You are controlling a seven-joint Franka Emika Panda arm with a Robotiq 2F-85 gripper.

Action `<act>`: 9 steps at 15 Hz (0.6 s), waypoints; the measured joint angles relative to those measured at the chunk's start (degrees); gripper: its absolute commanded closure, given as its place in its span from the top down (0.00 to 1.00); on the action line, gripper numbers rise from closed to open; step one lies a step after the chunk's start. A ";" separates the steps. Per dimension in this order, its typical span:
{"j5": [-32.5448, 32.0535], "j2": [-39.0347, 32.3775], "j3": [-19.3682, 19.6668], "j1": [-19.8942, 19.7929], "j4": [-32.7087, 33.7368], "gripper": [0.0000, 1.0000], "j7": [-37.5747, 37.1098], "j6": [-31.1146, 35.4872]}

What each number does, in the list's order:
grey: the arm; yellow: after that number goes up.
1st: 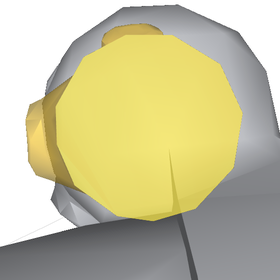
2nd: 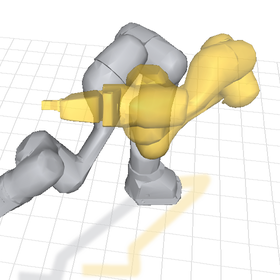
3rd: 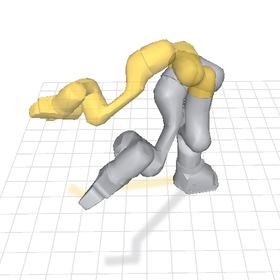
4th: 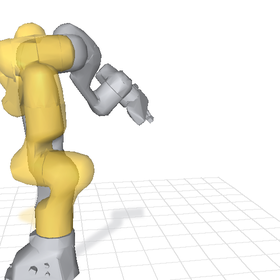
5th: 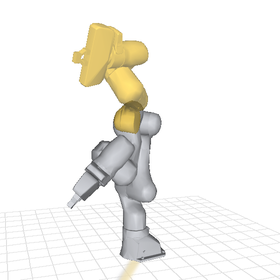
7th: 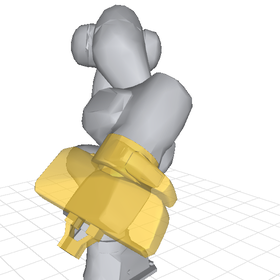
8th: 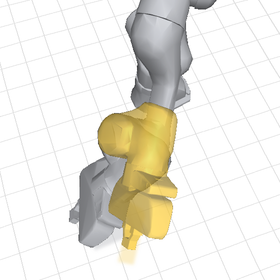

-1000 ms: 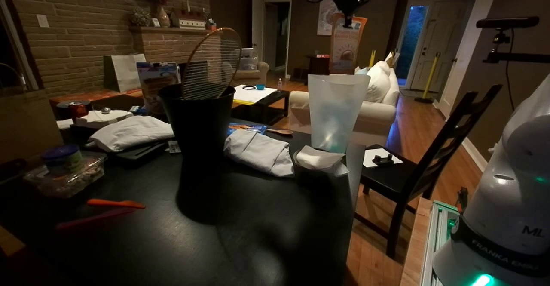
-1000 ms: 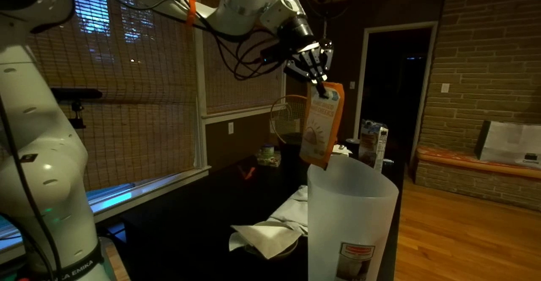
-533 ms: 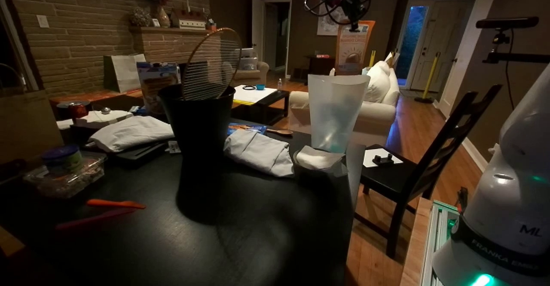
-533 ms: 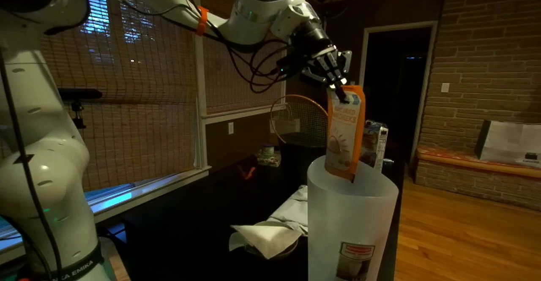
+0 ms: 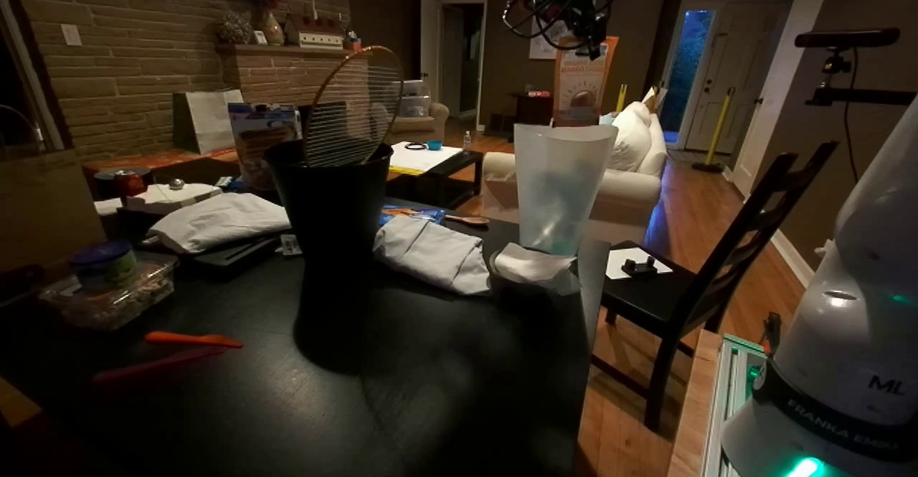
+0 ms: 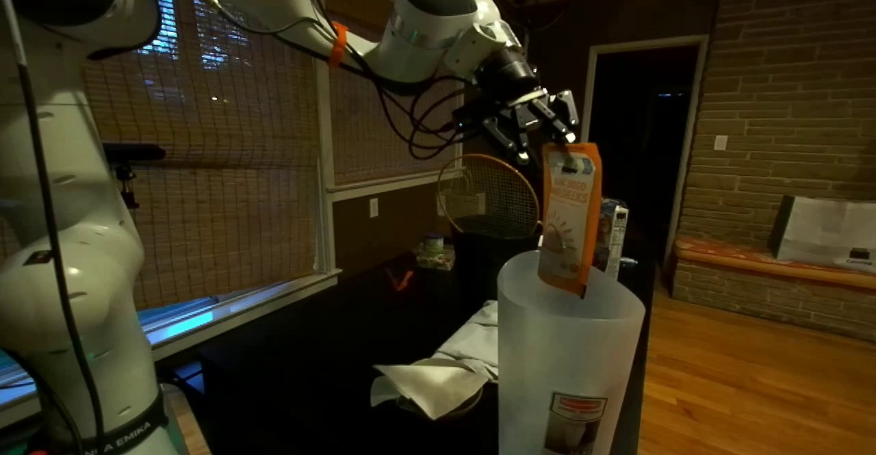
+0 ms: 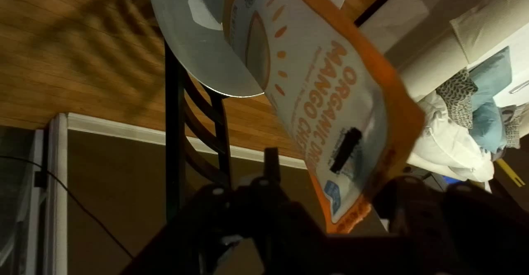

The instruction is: Put the pack in the container

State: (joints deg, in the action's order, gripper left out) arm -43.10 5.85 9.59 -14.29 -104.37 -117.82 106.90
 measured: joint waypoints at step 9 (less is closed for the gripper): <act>-1.39 0.47 -1.40 1.93 4.07 1.00 0.04 -6.89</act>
State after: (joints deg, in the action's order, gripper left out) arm -44.49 6.32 8.19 -12.36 -100.31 -117.78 100.01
